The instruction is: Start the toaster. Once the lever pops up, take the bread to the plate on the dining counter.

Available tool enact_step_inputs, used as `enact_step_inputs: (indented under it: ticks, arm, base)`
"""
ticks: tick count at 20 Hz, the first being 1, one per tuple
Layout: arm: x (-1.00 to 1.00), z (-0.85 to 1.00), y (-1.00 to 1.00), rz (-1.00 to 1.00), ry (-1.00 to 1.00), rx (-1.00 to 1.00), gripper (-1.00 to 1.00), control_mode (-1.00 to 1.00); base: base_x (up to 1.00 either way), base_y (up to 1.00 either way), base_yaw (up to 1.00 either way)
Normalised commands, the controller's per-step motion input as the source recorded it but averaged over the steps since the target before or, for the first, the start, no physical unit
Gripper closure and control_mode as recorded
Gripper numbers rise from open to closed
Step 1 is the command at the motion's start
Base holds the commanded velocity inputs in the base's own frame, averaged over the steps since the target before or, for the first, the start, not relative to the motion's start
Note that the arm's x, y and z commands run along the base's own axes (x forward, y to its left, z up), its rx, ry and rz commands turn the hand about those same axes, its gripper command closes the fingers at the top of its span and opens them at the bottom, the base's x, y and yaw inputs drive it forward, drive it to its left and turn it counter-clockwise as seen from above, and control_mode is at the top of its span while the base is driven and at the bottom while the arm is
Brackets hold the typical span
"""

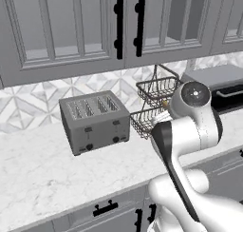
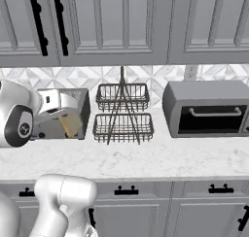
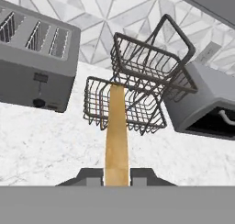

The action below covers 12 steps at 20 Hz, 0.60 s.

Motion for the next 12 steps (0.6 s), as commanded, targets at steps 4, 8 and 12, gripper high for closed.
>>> enact_step_inputs:
  ticks: [4,8,12]
  arm:
    - [0.00,0.00,0.00,0.00,0.00,0.00,1.00,1.00]
    - [0.00,0.00,0.00,0.00,0.00,0.00,1.00,1.00]
    - [0.00,0.00,0.00,0.00,0.00,0.00,1.00,1.00]
  base:
    - [0.29,-0.82,-0.54]
    - [0.54,-1.00,-0.47]
    - [0.61,-1.00,-0.48]
